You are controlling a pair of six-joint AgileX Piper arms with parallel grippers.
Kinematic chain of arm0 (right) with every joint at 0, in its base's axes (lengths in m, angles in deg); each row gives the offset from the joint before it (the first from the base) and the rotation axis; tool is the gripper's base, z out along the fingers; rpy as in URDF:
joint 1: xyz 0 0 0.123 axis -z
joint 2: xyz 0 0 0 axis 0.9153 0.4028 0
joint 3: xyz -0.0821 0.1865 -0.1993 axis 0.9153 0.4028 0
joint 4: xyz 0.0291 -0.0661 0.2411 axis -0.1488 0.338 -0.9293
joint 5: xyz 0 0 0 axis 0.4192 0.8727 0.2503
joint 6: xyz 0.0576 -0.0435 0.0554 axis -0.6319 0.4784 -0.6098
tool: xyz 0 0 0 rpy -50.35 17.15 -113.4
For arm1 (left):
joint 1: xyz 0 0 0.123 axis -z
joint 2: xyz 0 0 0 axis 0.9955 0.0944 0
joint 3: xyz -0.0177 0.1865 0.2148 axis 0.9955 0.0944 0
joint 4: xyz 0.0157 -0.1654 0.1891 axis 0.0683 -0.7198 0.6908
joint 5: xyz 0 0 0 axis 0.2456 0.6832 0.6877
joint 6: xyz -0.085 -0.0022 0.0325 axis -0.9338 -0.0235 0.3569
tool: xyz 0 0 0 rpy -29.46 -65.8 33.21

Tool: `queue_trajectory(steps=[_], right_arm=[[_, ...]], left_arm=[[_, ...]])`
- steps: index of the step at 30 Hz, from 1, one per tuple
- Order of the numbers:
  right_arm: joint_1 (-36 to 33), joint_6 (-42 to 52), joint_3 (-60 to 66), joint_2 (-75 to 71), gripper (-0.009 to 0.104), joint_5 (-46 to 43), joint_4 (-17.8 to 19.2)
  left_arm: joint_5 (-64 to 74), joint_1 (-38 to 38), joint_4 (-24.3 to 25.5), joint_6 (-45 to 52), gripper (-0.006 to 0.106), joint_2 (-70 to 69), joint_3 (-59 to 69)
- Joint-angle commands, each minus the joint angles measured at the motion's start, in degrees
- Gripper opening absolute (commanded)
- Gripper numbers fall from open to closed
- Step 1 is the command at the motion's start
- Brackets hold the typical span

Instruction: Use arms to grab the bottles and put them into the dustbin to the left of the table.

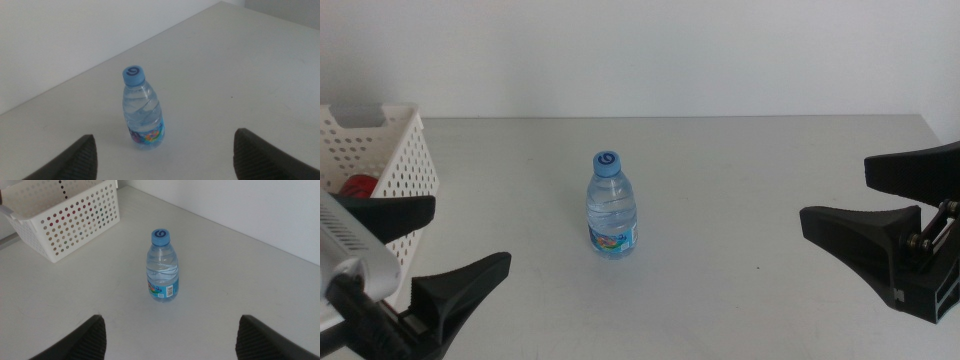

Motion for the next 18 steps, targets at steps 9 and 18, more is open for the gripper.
queue_trajectory(steps=[9, 18], right_arm=[[0.11, 0.87, -1.63, -0.14, 0.066, -3.83, 0.33], [0.11, 0.87, -1.63, -0.14, 0.066, -3.83, 0.33]], left_arm=[[-25.00, 0.28, 1.68, -0.65, 0.093, 8.04, -1.74], [-33.61, 0.22, 1.81, -0.65, 0.093, 18.02, -1.74]])
